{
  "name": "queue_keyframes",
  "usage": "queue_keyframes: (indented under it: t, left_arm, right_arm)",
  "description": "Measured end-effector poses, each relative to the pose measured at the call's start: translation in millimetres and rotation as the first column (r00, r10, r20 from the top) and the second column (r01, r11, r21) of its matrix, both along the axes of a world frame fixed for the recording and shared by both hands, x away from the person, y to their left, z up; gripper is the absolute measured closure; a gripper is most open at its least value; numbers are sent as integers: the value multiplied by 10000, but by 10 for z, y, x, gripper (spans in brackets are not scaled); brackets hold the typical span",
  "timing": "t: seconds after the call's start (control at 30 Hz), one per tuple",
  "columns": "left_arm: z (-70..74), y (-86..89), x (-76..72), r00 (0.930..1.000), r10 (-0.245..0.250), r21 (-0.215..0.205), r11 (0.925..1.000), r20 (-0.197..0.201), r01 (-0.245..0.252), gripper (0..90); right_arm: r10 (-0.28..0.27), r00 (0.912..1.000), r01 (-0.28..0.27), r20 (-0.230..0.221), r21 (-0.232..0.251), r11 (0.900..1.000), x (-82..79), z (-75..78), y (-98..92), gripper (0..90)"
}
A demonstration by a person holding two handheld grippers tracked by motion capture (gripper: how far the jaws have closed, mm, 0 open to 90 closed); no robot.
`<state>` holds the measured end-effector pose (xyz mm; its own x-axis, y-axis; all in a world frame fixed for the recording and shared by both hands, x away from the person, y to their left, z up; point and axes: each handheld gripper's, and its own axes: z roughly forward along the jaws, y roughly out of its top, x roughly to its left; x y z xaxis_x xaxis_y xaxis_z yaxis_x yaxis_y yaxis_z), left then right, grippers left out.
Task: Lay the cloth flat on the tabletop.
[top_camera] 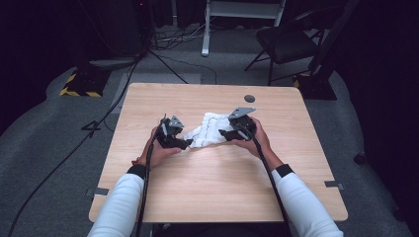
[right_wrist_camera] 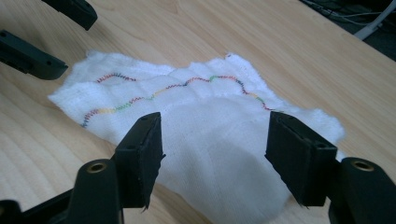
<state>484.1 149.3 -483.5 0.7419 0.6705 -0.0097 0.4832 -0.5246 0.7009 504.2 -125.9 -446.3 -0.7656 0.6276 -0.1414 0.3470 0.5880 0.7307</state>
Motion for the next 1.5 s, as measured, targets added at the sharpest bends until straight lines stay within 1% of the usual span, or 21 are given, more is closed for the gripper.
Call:
queue_keyframes:
  t: [0.07,0.13,0.17,0.2,0.27,0.3,0.33,0.4,0.43,0.57,0.63,0.77,0.83,0.97,1.03,1.13,1.3,1.37,1.4,1.47,1.5]
  left_arm:
    - [-9,-19,15,10000,-75,93,9999,-11,75,326]
    - [-34,-60,36,9996,-258,227,9994,-111,261,372]
    - [-41,-71,44,9990,-412,200,9989,-150,415,393]
    - [-48,-92,66,9987,-476,224,9986,-158,480,424]
    - [-55,-111,84,9982,-568,260,9980,-200,573,481]
    - [-55,-111,84,9982,-568,260,9980,-200,573,495]
    - [-61,-122,91,9981,-563,287,9980,-234,570,515]
    - [-81,-143,90,9969,-705,394,9966,-343,718,549]
    - [-81,-143,87,9967,-728,335,9967,-366,740,576]
    - [-76,-150,75,9969,-707,403,9966,-349,721,619]
    - [-69,-168,51,9970,-671,510,9963,-388,691,621]
    - [-63,-190,13,9963,-746,580,9953,-426,771,624]
    - [-53,-219,-40,9954,-829,695,9939,-477,861,615]
    - [-44,-249,-101,9957,-797,848,9929,-465,834,608]
    - [-41,-261,-142,9960,-793,918,9923,-409,828,605]
    - [-41,-271,-216,9950,-878,880,9919,-477,918,605]
    - [-46,-315,-392,9877,-1405,620,9875,-690,1448,575]
    - [-46,-338,-482,9839,-1659,640,9833,-668,1702,570]
    - [-44,-350,-556,9796,-1852,548,9803,-774,1897,574]
    - [-44,-354,-589,9772,-1969,531,9781,-790,2014,577]
    - [-44,-358,-644,9748,-2075,509,9759,-817,2120,578]
  right_arm:
    - [-40,10000,40,-85,-58,10000,23,-31,25,386]
    - [-102,9996,93,-261,-323,9994,60,-90,55,417]
    - [-161,9994,148,-291,-463,9988,70,-113,59,466]
    - [-184,9991,157,-392,-677,9976,85,-141,38,585]
    - [-175,9984,135,-540,-743,9971,92,-159,5,694]
    - [-175,9984,135,-540,-743,9971,92,-159,5,694]
    - [-87,9982,40,-587,-798,9968,75,-179,-15,768]
    - [-14,9983,-35,-575,-840,9965,64,-186,-22,792]
    - [46,9991,-83,-413,-882,9961,27,-180,-45,814]
    - [155,9997,-168,-187,-737,9971,-47,-158,-110,832]
    - [302,9995,-300,43,-503,9983,-152,-127,-202,832]
    - [584,9982,-579,121,-384,9976,-277,-99,-305,837]
    - [787,9968,-784,113,-286,9965,-425,-97,-407,836]
    - [962,9953,-960,48,-295,9949,-575,-124,-501,815]
    - [1009,9949,-1006,45,-433,9940,-710,-135,-591,814]
    - [973,9952,-976,-71,-580,9935,-795,-148,-678,827]
    - [686,9975,-700,-194,-806,9943,-802,-228,-760,827]
    - [447,9987,-468,-261,-847,9953,-790,-265,-792,769]
    - [314,9995,-316,-43,-592,9977,-786,-228,-822,738]
    - [260,9996,-253,131,-476,9985,-791,-183,-826,718]
    - [277,9992,-274,281,-102,9996,-789,-84,-801,656]
